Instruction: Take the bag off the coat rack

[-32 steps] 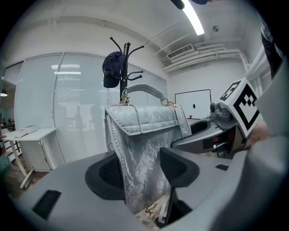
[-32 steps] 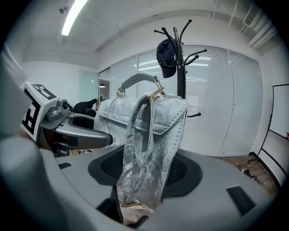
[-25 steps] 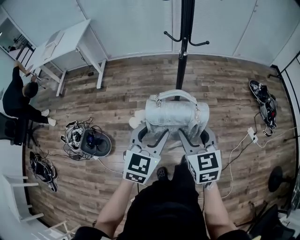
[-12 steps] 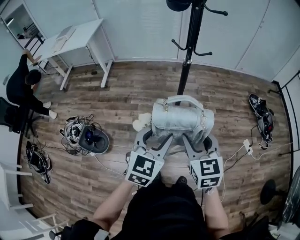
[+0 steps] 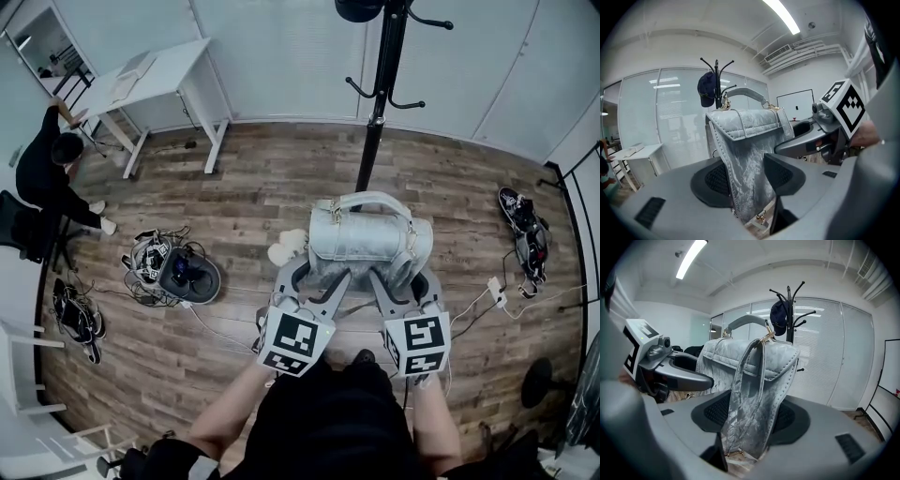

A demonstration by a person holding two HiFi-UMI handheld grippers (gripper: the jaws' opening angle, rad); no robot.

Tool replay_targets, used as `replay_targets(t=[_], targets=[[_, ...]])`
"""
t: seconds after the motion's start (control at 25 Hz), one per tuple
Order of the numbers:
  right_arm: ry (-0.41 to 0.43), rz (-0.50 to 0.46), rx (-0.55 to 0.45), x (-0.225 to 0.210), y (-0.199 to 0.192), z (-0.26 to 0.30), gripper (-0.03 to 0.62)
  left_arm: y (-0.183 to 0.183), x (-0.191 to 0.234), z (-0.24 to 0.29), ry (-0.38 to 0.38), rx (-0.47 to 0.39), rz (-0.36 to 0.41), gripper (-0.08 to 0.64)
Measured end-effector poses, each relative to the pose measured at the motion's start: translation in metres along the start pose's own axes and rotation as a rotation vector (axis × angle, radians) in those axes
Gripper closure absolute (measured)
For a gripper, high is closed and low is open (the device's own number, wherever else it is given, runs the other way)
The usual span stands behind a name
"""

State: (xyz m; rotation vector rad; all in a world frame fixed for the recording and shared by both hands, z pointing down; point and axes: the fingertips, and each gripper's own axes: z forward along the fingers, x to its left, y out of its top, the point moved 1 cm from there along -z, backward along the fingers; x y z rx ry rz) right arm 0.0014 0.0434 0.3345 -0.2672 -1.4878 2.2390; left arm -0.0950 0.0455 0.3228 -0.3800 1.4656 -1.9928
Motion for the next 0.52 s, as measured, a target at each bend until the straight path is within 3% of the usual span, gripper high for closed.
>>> replay_targets(t=[0.52], targets=[[-0.009,-0.012,0.010,0.012,-0.001,0.000,0.334,-0.004,0.003,-0.010,-0.005,0.009,-0.002,0.337]])
